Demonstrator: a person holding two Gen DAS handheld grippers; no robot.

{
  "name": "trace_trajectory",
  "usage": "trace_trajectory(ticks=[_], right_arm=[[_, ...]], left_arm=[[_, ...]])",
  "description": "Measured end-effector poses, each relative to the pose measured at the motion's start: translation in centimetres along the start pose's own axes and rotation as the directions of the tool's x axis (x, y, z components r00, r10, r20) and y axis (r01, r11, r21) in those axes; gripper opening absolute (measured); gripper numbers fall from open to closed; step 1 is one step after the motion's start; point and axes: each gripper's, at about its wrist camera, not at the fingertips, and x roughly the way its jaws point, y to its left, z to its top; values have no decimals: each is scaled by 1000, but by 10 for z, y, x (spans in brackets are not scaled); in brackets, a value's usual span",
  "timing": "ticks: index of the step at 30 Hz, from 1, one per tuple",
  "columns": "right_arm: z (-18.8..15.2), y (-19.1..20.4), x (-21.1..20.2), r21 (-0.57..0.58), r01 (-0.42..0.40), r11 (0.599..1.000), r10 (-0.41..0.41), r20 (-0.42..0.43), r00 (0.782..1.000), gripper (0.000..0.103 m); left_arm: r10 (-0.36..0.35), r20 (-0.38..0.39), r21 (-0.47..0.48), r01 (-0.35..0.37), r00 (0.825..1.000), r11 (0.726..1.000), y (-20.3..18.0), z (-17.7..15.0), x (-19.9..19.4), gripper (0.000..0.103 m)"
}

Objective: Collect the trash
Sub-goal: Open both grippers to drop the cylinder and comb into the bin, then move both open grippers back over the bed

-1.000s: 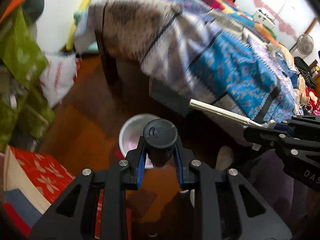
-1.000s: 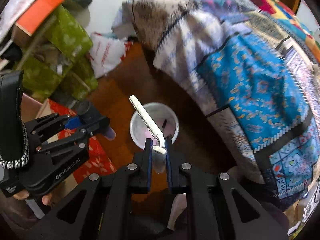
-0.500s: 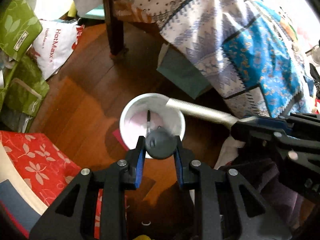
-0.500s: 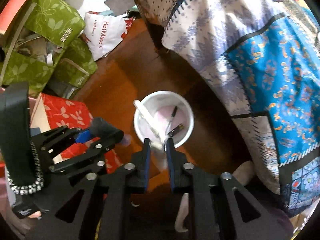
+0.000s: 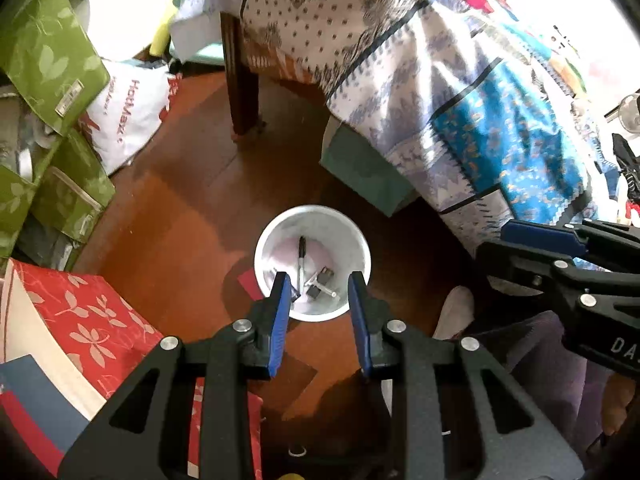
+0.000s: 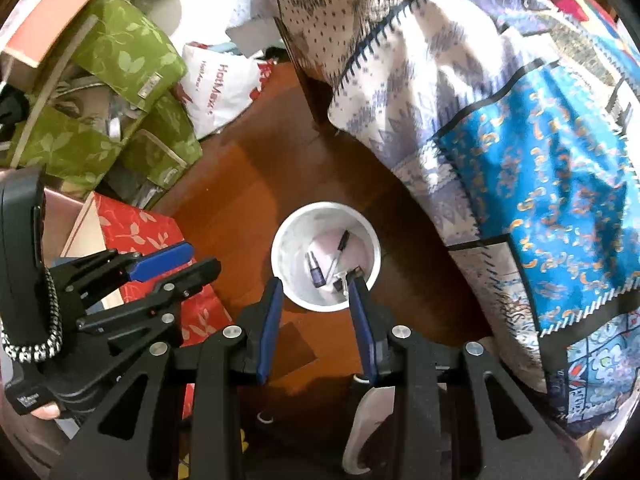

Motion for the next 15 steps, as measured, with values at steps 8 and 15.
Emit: trace_trajectory(ticks=[8, 15], right_arm=[[-18, 2, -60, -25, 27, 999, -22, 155, 988, 31], [-39, -8, -129, -7, 40, 999, -36, 332, 943, 31]], left_arm=[[-9, 139, 35, 4, 990, 999, -23, 0, -63, 29], [-47, 295, 91, 21, 954, 996, -58, 1, -130, 29]])
